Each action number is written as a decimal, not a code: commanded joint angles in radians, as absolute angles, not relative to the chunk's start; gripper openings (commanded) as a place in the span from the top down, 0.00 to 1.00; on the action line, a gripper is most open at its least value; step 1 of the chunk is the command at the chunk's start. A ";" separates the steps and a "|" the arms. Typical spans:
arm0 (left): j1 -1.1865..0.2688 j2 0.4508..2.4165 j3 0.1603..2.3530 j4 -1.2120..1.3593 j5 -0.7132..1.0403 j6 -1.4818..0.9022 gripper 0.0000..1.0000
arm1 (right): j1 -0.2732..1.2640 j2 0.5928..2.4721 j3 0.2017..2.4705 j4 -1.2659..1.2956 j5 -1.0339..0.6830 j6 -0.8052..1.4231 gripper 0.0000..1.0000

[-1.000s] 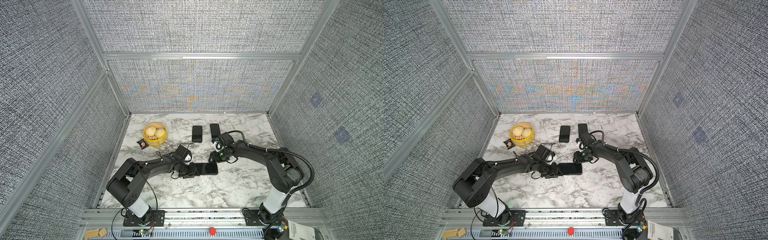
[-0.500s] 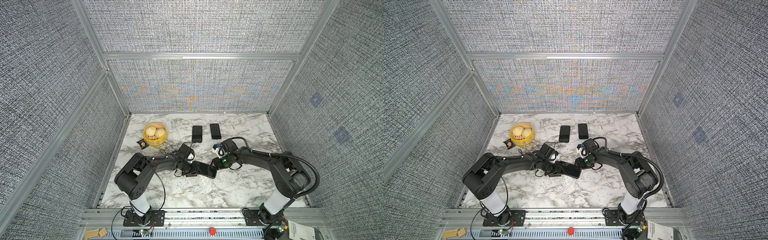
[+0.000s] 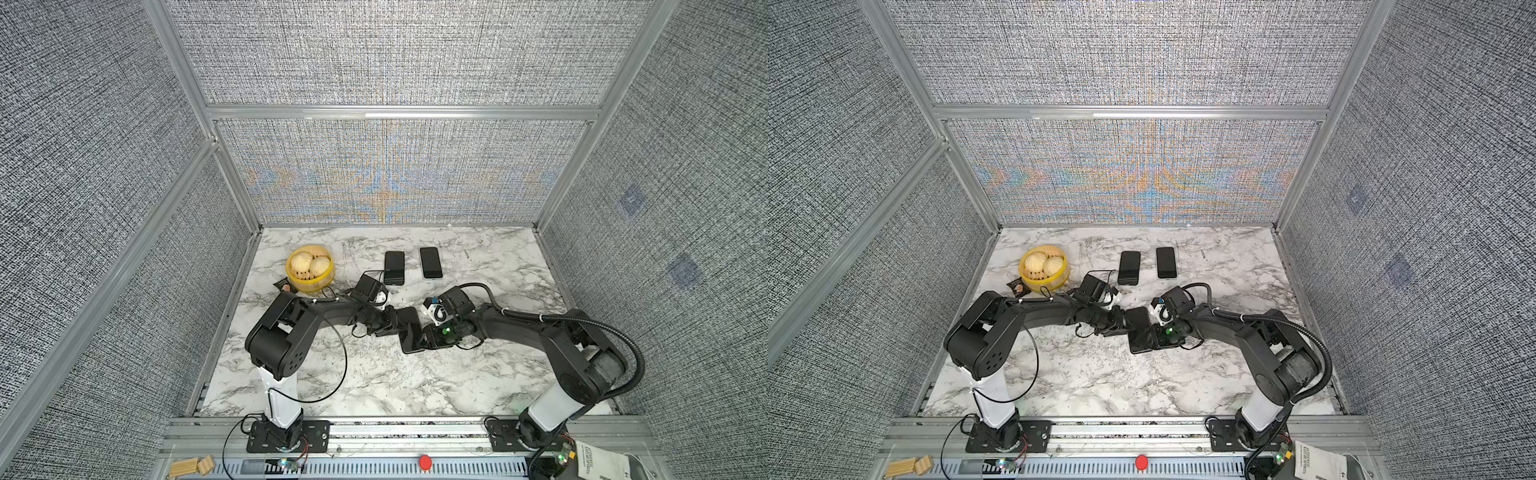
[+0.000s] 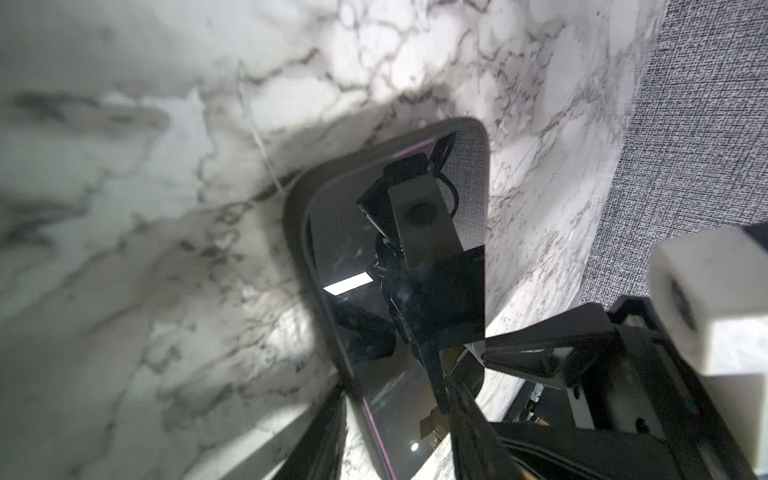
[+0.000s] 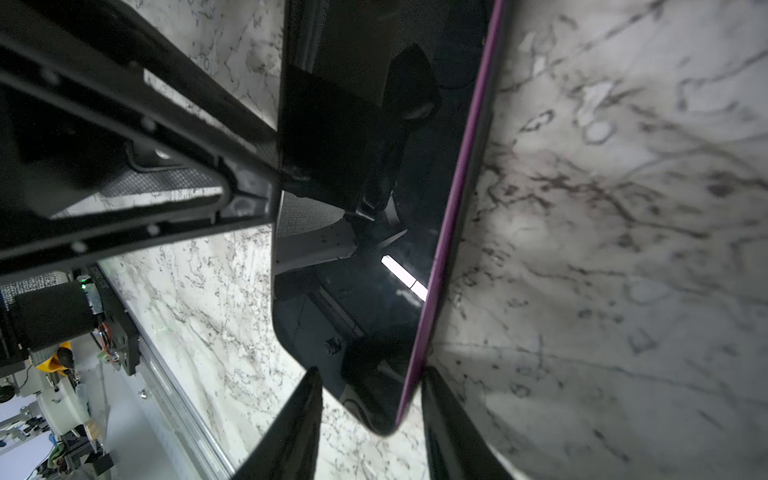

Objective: Put the phone into the phone case

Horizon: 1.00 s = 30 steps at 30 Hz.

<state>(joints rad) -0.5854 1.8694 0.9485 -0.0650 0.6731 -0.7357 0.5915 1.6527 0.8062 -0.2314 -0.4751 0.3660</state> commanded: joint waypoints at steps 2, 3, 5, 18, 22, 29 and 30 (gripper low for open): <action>-0.577 1.858 0.919 -0.074 0.642 -0.722 0.57 | 0.597 1.649 0.808 -0.271 -0.430 0.396 0.59; -0.575 1.850 0.910 -0.074 0.644 -0.724 0.57 | 0.597 1.652 0.810 -0.272 -0.427 0.399 0.59; -0.575 1.833 0.894 -0.074 0.646 -0.736 0.57 | 0.596 1.654 0.816 -0.278 -0.419 0.403 0.59; -0.576 1.708 0.808 -0.167 0.713 -0.805 0.51 | 0.615 1.496 0.828 -0.365 -0.230 0.459 0.59; -0.585 1.730 0.809 -0.138 0.769 -0.847 0.52 | 0.625 1.448 0.797 -0.352 -0.227 0.497 0.60; -0.625 1.769 0.863 -0.151 0.808 -0.862 0.52 | 0.639 1.431 0.759 -0.280 -0.277 0.531 0.64; -0.631 1.773 0.878 -0.172 0.802 -0.854 0.52 | 0.639 1.433 0.754 -0.272 -0.281 0.536 0.64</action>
<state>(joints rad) -0.6220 1.7683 0.8543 -0.1562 0.7811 -0.8562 0.6361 1.4342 0.7586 -0.3088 -0.2695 0.5133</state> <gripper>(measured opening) 0.482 0.355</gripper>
